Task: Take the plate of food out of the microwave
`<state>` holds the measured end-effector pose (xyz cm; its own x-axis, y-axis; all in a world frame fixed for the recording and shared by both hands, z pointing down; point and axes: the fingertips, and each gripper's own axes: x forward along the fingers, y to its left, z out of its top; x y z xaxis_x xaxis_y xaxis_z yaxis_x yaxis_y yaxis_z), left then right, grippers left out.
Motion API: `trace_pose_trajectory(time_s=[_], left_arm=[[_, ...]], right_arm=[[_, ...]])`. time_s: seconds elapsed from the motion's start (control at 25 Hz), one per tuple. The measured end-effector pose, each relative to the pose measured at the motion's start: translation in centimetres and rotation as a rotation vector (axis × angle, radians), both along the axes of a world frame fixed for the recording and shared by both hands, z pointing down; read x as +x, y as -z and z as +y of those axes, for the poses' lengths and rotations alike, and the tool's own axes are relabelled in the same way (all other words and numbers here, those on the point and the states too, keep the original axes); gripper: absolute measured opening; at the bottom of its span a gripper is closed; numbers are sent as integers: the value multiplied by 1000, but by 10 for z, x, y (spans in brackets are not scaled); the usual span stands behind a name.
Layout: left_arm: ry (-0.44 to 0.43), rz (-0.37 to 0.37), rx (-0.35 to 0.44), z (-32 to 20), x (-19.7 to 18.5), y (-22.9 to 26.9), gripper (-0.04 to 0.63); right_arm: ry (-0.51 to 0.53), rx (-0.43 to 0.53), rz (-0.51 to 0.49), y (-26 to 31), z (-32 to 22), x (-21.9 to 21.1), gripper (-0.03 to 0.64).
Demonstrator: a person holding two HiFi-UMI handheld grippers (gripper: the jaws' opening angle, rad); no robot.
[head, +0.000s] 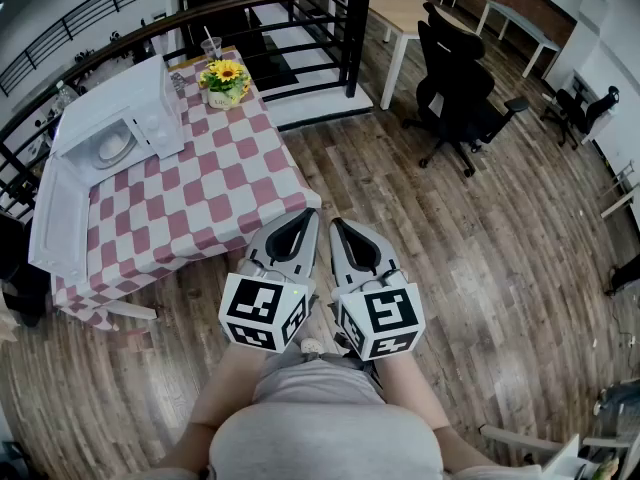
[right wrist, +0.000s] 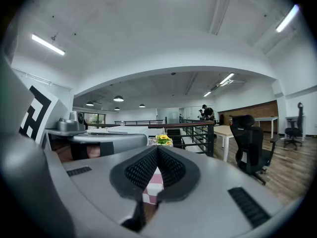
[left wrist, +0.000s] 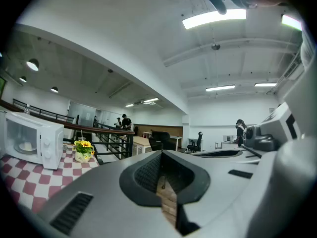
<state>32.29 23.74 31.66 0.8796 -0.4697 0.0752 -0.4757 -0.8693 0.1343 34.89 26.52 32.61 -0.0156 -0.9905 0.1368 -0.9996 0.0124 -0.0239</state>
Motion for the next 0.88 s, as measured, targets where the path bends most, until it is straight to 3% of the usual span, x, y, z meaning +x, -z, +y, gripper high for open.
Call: trace_pose_trajectory(time_s=[0.52, 0.88], left_arm=[[97, -6, 6, -24, -16, -2, 2], [136, 7, -19, -53, -40, -9, 2]], right_arm=[[90, 64, 13, 4, -22, -14, 23], [116, 32, 15, -5, -50, -34, 23]])
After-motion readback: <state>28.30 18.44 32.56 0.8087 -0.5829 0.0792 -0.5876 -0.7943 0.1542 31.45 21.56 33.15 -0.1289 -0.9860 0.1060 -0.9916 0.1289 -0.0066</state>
